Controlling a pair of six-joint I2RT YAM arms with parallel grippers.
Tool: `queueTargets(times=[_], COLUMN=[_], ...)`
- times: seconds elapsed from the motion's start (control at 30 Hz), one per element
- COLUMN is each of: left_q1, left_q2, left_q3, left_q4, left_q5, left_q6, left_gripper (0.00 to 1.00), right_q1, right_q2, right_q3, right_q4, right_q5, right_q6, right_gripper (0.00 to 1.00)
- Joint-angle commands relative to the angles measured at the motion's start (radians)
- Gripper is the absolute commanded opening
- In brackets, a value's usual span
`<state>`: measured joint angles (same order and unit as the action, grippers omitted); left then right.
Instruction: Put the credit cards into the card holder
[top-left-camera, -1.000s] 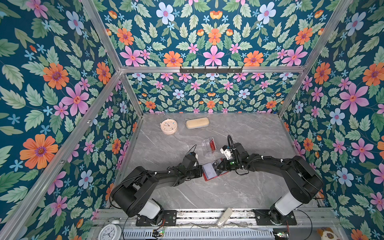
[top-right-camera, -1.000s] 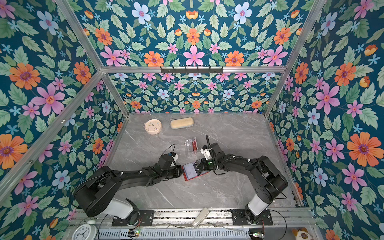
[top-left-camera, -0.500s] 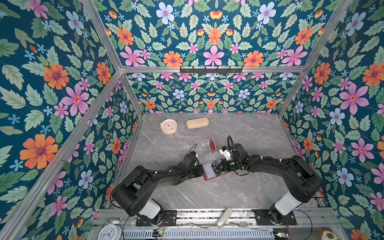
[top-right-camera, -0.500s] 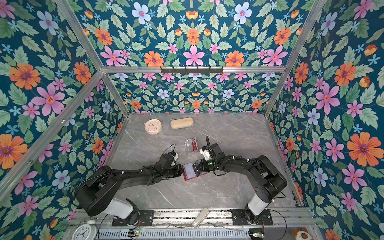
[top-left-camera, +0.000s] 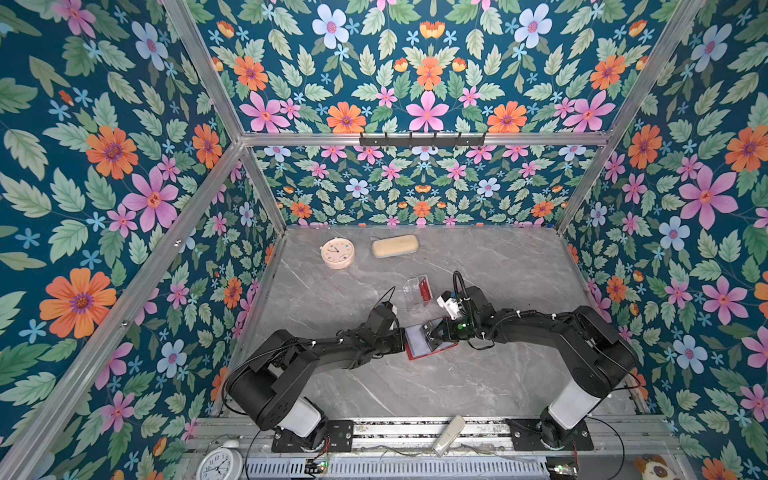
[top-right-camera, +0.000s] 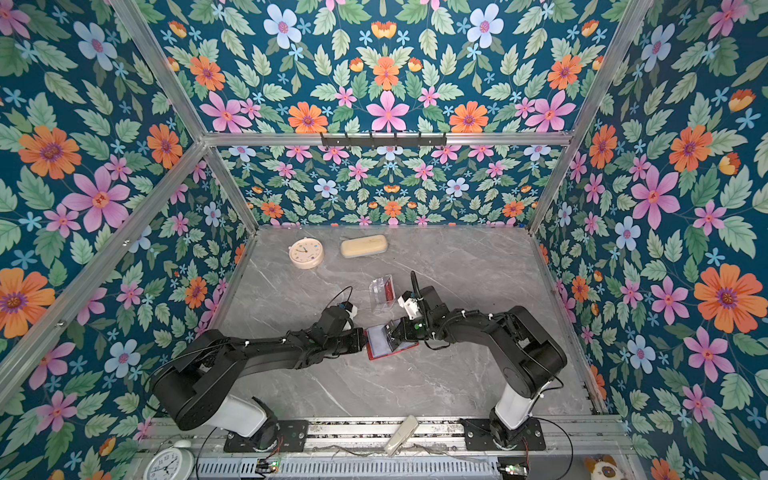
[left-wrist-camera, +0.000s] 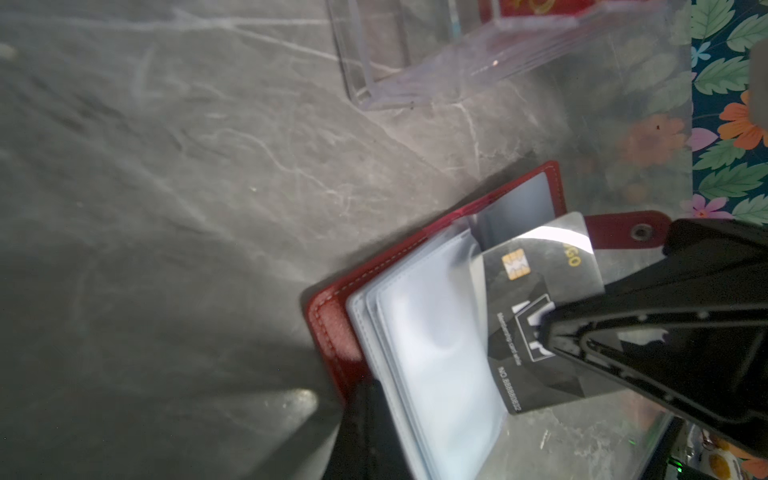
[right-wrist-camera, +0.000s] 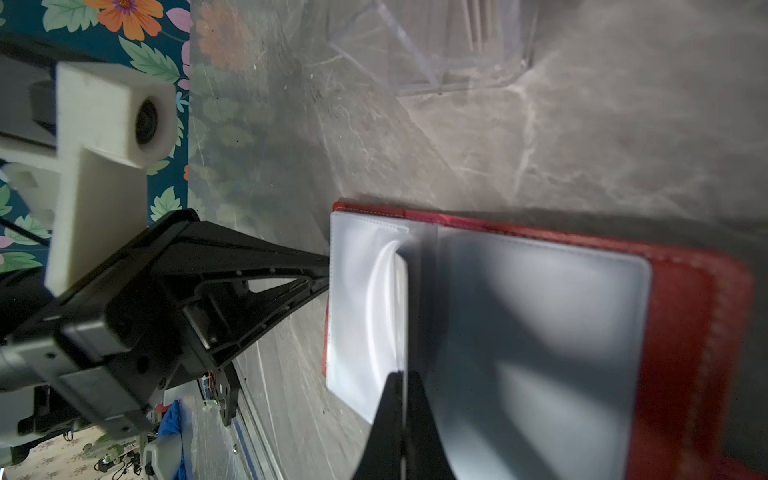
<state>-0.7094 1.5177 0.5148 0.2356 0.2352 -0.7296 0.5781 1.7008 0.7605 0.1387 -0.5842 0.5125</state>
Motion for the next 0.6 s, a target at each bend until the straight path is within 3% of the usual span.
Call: queueTargets(times=[0.0, 0.57], left_q1=[0.002, 0.001], left_q2=[0.009, 0.012], left_q3=[-0.006, -0.010], left_q4=[-0.117, -0.125], left_q5=[-0.068, -0.081], left_q6=[0.019, 0.021], left_gripper=[0.00, 0.00], right_q1=[-0.004, -0.013], right_q2=[0.011, 0.048], right_q3=[0.012, 0.007], right_q4=[-0.005, 0.022], right_q5=[0.011, -0.021], right_q6=[-0.028, -0.007], right_gripper=[0.00, 0.00])
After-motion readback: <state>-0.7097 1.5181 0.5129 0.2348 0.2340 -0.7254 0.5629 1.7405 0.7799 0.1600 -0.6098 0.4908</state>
